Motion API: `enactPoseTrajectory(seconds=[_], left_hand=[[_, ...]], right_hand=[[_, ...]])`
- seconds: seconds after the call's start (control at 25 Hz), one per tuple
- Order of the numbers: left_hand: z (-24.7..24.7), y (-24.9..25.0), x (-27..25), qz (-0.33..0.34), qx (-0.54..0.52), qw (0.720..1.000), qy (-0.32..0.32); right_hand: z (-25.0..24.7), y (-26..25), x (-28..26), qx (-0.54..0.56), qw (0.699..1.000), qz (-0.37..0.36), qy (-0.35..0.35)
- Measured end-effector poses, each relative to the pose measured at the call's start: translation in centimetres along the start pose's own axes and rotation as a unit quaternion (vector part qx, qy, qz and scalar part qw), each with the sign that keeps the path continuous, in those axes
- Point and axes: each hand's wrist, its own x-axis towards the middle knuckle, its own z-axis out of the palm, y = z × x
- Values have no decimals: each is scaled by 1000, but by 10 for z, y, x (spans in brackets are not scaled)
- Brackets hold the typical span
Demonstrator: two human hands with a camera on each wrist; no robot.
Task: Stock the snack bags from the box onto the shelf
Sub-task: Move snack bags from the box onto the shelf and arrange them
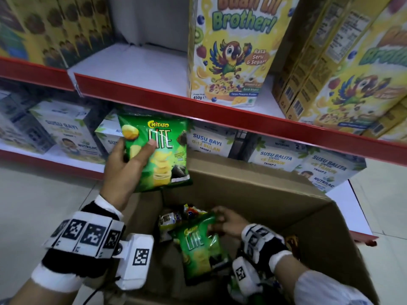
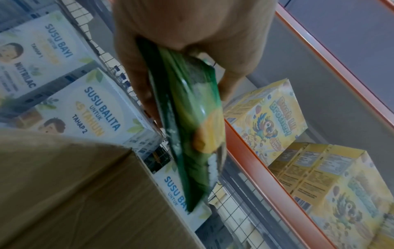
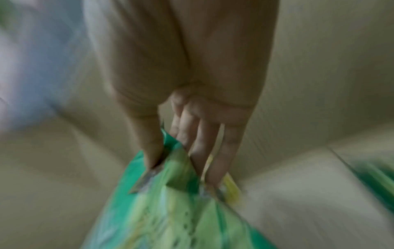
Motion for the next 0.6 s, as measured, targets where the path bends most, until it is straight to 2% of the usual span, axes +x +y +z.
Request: enactPoseTrajectory(seconds=[0.12, 0.28, 0.36, 0.44, 0.52, 0.6], left_hand=[[-4, 6, -1, 71, 6, 997, 15], [-2, -1, -4, 45, 31, 998, -33], [4, -6, -13, 1, 24, 997, -67], [10, -6, -23, -56, -48, 989, -127], [11, -8, -30, -47, -66, 982, -170], [6, -8, -31, -30, -66, 980, -184]], right_hand=[[-42, -51, -40, 89, 991, -101, 9], [-65, -107, -79, 206, 952, -221, 39], [-56, -123, -81, 241, 938, -235, 87], [-41, -131, -74, 232, 934, -244, 117], [-22, -135, -68, 212, 934, -258, 130], [-5, -134, -60, 216, 928, -271, 139]])
